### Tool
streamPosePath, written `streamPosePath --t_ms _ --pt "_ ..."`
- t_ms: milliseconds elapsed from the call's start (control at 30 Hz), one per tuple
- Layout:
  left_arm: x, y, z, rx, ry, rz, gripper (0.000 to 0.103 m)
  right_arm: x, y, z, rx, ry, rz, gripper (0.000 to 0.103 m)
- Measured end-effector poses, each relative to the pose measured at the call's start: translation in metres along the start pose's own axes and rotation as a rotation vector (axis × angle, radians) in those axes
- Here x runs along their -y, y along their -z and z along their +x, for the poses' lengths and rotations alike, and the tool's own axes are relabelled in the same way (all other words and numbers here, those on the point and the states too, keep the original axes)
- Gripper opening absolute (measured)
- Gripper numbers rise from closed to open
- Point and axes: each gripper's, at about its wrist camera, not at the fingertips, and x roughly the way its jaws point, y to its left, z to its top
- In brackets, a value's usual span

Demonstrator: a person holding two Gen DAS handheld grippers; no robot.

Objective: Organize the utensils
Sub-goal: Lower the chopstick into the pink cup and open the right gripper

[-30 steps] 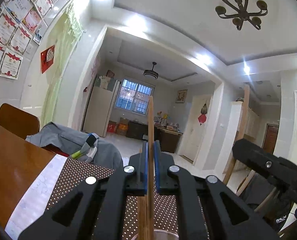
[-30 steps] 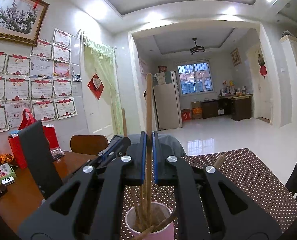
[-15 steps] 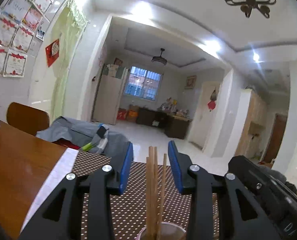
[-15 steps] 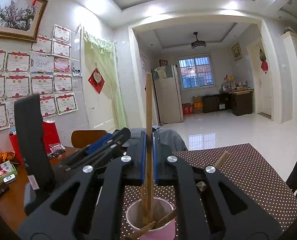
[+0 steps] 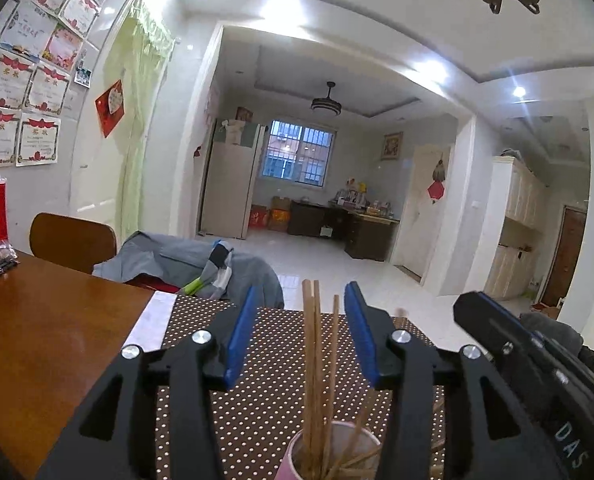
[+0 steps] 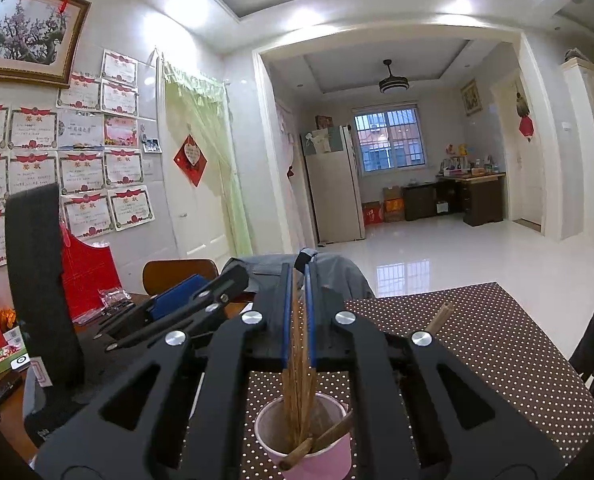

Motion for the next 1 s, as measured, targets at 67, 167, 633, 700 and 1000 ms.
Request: streamPosePath --t_ms 67,167,633,700,1000 --pt "-0.001 0.0 -0.004 -0.005 -0.006 0.001 0.045 -0.002 -0.002 -0.001 0.004 0.0 -0.003 0.007" --pt "-0.003 -0.002 -0.013 -0.009 -0.017 0.004 0.045 -0.004 -0.002 -0.004 0.009 -0.001 -0.009 0.007" --pt "0.008 -0.011 -0.085 0.028 -0.019 0.034 0.051 -0.015 -0.008 -0.059 0.062 0.049 -0.033 0.045" --pt "0.009 -0.01 -0.092 0.025 -0.023 0.035 0.051 -0.017 -0.01 -0.069 0.065 0.057 -0.036 0.045" --pt "0.007 0.013 -0.116 -0.106 -0.043 0.041 0.056 -0.019 0.003 -0.11 0.037 0.108 -0.08 0.049"
